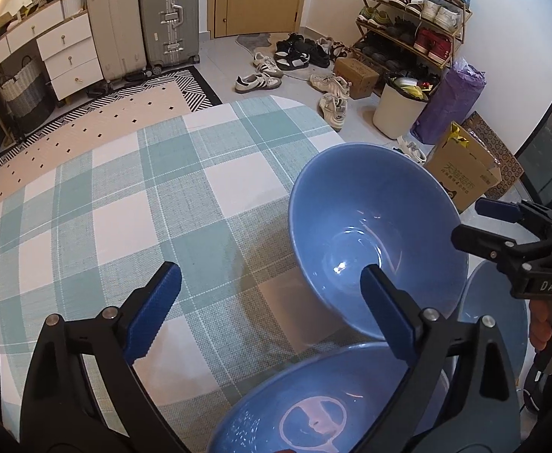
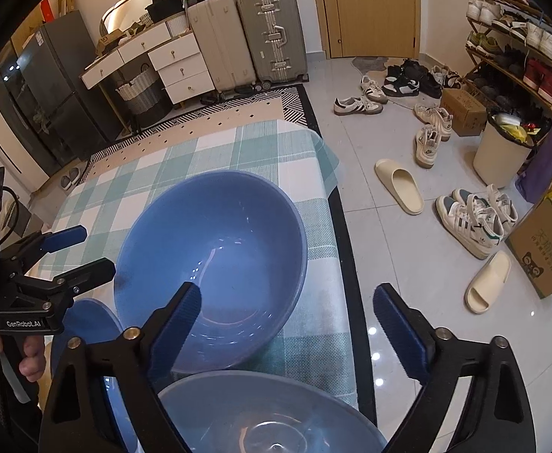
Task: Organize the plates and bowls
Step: 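Close both tools on the rim of a light-blue bowl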
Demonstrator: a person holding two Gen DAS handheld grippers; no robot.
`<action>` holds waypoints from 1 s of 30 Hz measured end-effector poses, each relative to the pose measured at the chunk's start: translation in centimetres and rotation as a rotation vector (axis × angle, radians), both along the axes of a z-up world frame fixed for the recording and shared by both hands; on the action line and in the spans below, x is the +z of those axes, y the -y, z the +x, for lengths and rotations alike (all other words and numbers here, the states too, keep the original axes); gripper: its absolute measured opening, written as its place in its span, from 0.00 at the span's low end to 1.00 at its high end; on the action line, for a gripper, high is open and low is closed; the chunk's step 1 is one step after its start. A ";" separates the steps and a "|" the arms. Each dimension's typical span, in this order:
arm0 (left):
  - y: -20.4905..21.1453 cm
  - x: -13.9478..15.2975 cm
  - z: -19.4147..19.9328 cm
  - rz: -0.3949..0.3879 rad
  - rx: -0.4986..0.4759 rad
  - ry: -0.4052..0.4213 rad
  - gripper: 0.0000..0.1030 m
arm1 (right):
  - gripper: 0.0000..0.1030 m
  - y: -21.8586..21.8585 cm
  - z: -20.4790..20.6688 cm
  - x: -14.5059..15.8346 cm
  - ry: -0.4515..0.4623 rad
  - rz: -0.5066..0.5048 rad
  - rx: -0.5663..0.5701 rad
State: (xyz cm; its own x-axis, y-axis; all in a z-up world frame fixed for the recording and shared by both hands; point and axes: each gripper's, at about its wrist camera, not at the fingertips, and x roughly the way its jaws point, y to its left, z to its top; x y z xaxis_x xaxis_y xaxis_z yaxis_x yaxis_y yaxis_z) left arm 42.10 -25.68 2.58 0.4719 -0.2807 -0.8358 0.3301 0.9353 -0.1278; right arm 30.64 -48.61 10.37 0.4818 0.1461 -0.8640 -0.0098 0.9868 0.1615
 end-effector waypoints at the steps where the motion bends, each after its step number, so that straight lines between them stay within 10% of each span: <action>1: 0.2 -0.2 0.2 -0.005 -0.003 -0.006 0.91 | 0.87 0.0 0.1 -0.2 -0.005 0.001 0.003; 16: 1.9 -2.7 1.8 0.002 -0.024 -0.061 0.64 | 0.54 -0.5 1.1 -2.8 -0.061 0.007 0.034; 30: 3.1 -2.9 1.4 -0.012 -0.075 -0.051 0.15 | 0.23 -0.5 0.8 -3.0 -0.047 -0.011 0.053</action>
